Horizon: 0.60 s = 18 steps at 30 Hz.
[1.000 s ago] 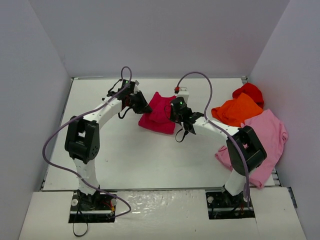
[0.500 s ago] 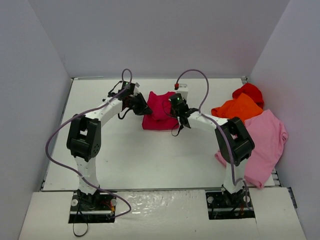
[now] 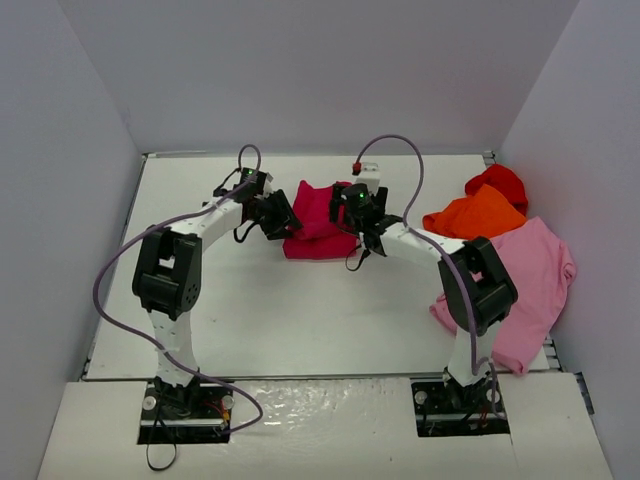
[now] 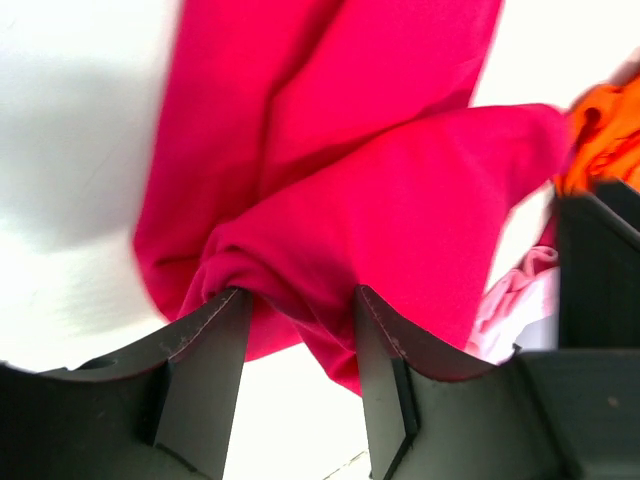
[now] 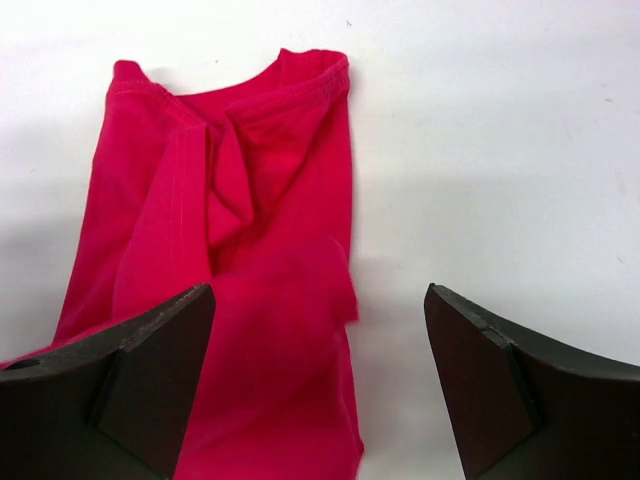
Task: Fold and stack the t-shirts
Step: Fold the long partially folded tshirt into a neat square
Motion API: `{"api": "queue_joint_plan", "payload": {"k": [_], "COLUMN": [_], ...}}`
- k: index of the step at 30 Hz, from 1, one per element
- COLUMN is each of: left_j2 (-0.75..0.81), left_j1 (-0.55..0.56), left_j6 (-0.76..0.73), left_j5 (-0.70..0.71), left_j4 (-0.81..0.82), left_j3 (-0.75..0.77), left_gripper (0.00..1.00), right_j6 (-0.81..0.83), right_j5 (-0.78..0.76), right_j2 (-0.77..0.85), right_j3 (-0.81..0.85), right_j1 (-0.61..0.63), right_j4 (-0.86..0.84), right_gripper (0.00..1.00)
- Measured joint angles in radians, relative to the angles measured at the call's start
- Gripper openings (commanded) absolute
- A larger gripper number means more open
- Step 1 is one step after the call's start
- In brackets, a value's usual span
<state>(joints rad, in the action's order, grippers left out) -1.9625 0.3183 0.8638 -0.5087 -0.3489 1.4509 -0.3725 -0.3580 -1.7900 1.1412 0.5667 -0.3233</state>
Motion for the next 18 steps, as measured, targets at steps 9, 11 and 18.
{"api": "queue_joint_plan", "payload": {"k": [9,11,18], "left_j2": [0.198,0.260,0.452], "left_j1": [-0.007,-0.012,-0.016], "left_j6": [-0.028,-0.028,-0.031], "left_j5": [0.049,0.056,0.077], "left_j4": [-0.039,-0.047,-0.080], "left_j3": [-0.084,-0.090,-0.135], "left_gripper": [0.41,0.41,0.41], "right_j6": [-0.058,-0.069,-0.090], "right_j5": [0.056,0.085,0.134], "right_j2": [0.279,0.274,0.146], "right_j3": [-0.096,-0.096,-0.095], "right_j1": [0.123,0.157,0.177], "right_j4": [0.110,0.117,0.141], "right_gripper": [0.01,0.00,0.00]}}
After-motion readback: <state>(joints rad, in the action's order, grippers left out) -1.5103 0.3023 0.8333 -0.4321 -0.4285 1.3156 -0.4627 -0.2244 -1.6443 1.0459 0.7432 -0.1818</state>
